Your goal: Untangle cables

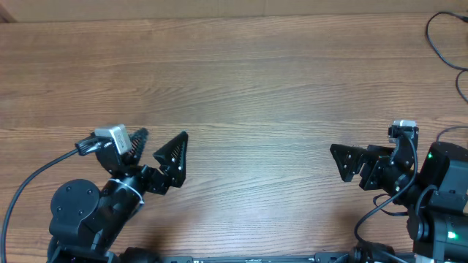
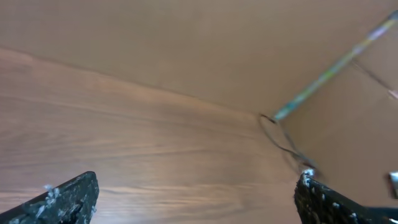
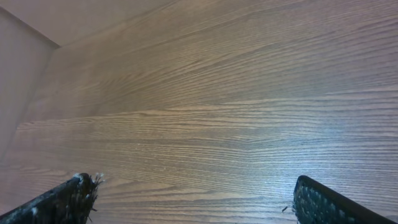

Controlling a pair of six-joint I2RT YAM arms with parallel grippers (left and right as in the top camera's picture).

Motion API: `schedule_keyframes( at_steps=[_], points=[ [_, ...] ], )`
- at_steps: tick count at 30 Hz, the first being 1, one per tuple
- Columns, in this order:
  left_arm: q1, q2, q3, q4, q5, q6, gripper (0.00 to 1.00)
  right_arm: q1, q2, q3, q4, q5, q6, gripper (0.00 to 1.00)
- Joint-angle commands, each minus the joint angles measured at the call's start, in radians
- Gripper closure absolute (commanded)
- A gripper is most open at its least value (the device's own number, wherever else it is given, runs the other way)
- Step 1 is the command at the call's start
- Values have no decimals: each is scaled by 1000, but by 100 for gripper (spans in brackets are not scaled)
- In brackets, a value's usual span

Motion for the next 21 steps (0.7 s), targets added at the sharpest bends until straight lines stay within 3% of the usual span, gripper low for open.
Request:
schedule_keyframes(
  at_steps=[1,5,10,16,21],
  points=[
    [-6,-9,-8,-52,77,-60,0,5,-5,0,4,-2,3,0],
    [-6,-8,-8,-147,88,-96,0,5,-5,0,4,-2,3,0],
    [-5,-8,-8,-141,-88,-92,0,5,-5,0,4,-2,2,0],
    [-10,-27,-37,10,-275,224,0,5,-5,0,4,-2,3,0],
    [-6,-173,-226,229,-422,270,0,5,-5,0,4,-2,2,0]
  ],
)
